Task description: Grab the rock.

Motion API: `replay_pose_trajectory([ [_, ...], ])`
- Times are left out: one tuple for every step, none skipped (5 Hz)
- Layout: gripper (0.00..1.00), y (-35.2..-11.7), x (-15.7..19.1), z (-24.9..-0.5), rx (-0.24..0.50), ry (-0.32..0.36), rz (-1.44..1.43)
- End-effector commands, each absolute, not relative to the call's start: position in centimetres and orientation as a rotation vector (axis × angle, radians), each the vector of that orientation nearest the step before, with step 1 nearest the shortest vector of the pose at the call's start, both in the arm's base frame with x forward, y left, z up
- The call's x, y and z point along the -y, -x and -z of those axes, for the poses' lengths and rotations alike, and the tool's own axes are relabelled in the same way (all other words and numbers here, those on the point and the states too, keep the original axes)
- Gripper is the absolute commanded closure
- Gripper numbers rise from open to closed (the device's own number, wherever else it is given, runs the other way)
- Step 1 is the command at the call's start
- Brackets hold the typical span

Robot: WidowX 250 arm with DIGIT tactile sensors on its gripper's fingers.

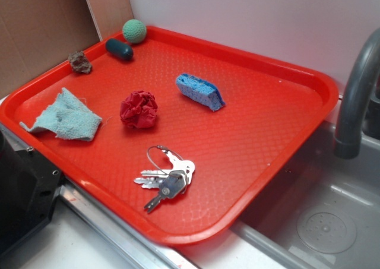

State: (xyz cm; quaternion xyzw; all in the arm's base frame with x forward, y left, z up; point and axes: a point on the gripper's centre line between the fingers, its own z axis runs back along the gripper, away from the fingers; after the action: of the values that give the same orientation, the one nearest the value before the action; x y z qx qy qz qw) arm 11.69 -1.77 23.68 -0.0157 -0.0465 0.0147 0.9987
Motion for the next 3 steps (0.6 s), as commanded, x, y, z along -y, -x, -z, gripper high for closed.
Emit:
replay_pose_trajectory([
  [0.0, -11.7, 1.8, -23.7, 0.093, 0.031, -0.029],
  [0.0, -11.9, -3.2, -18.7, 0.0, 0.041, -0.205],
  [0.0, -13.6, -7.8, -14.2, -0.002, 0.009, -0.455],
])
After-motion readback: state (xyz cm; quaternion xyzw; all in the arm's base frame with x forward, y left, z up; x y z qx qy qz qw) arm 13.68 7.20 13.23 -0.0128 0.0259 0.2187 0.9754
